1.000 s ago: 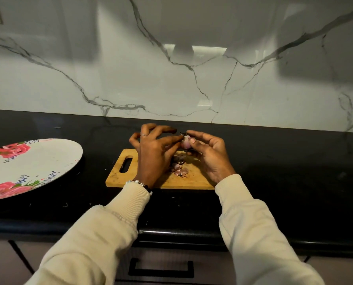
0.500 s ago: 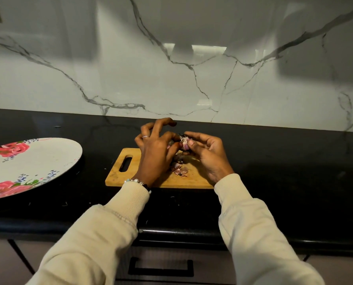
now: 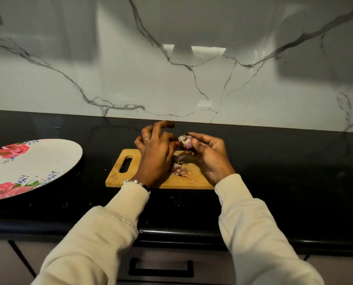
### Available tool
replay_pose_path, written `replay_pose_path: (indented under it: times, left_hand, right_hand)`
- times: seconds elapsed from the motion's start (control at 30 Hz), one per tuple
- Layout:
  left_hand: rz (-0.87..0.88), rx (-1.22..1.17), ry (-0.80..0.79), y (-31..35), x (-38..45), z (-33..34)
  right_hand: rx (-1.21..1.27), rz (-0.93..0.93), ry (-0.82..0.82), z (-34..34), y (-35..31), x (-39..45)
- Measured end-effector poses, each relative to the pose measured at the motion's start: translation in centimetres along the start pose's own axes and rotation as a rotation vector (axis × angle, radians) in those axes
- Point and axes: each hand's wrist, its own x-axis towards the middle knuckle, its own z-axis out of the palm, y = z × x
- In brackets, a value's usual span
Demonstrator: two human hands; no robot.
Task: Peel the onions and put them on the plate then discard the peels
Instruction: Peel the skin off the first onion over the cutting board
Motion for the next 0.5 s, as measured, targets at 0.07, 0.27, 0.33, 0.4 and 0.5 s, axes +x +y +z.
replay_pose_path:
  times: [0.07,0.27,0.33,0.4,0.5]
  left_hand:
    - [-0.023,-0.008,0.051,-0.14,0.07,-0.14]
    - [0.01,0.002,0.096,-0.29,0.07,-0.56]
    - [0.023,0.003,0.101,-0.23,0.05,-0.68]
    - [0.03,0.0,0.098,-0.17,0.02,-0.73]
    - [0.026,0.0,0.081,-0.18,-0.02,-0.81]
  right_hand:
    - [0.003,0.005,0.008,-0.01,0.03,0.05]
    - [-0.013,0.02,-0.015,-0.06,0.01,-0.07]
    - [-0.028,0.013,-0.023,0.01,0.01,-0.16]
    - [-0.043,0.004,-0.033,0.07,0.03,-0.25]
    - [-0.098,-0.011,-0.04,0.07,0.1,-0.26]
